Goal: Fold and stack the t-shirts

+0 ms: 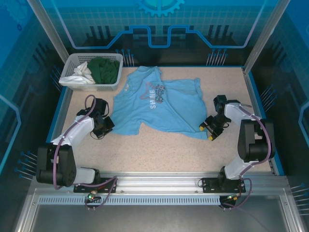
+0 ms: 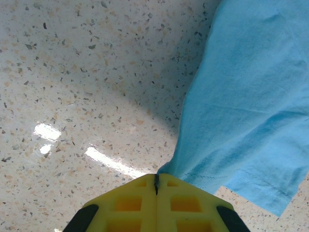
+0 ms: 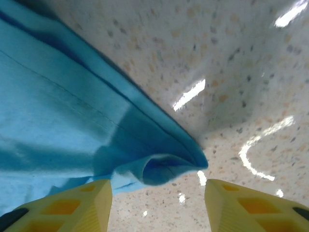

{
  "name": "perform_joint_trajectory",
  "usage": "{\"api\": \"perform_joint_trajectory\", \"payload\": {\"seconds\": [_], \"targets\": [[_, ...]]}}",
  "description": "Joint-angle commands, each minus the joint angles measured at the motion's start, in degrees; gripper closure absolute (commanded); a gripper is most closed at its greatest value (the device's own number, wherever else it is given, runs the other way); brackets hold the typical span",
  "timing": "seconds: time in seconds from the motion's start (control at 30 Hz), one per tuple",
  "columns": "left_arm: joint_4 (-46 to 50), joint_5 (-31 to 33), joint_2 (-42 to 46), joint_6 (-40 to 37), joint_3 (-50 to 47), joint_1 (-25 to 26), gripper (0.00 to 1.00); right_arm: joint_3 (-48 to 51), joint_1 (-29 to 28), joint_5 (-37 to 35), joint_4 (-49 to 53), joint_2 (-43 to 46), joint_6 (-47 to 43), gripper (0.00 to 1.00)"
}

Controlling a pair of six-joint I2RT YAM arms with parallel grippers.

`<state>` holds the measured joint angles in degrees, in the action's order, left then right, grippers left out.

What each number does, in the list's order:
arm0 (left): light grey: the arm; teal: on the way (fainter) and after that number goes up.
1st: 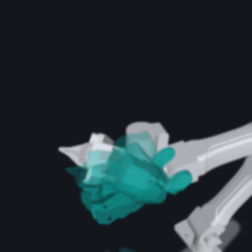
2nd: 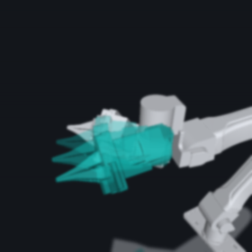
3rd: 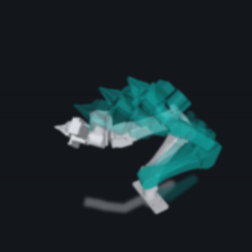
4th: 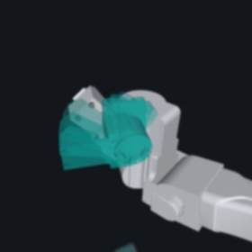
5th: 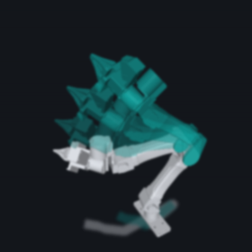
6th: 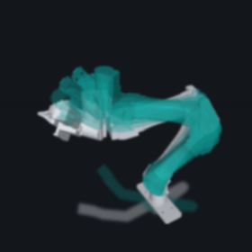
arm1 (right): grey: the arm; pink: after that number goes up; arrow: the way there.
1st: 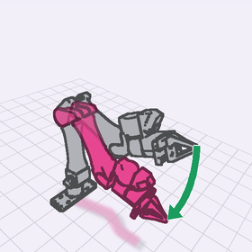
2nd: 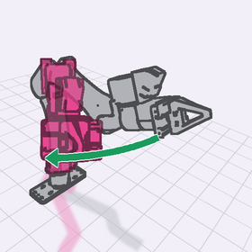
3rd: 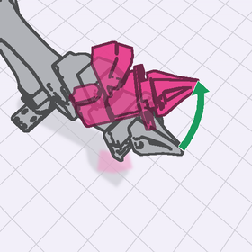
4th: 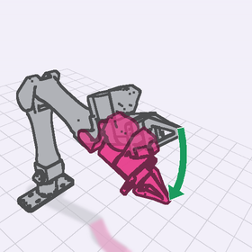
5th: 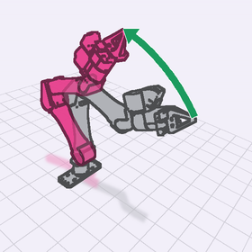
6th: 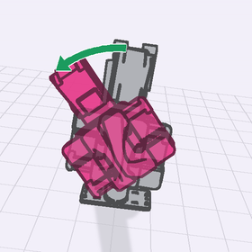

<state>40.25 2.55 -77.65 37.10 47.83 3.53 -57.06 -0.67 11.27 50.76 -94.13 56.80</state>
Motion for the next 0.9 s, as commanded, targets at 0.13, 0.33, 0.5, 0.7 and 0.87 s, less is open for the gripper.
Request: {"api": "perform_joint_trajectory", "payload": {"seconds": [0.13,0.33,0.5,0.7,0.87], "targets": [[1.18,-1.67,-0.97,-0.8,1.21,0.11,0.97,0.13,-1.28,2.9,1.88,-1.4,7.33,0.45],[0.93,-2.12,-1.62,-1.15,1.47,0.14,0.97,-0.81,-0.43,2.96,1.02,-3.75,8.89,0.46],[0.67,-2.31,-1.63,-1.15,1.47,0.16,0.97,-0.98,-0.03,3.29,-0.21,-4.87,10.59,0.48],[0.82,-2.39,-1.31,-1.46,1.49,0.16,0.96,-0.77,2.11,5.1,-3.37,-2.54,10.83,0.48],[0.4,-2.44,-1.19,-1.31,1.05,0.16,0.95,-0.79,3.37,4.44,-2.33,-1.64,11.14,0.47]]}}
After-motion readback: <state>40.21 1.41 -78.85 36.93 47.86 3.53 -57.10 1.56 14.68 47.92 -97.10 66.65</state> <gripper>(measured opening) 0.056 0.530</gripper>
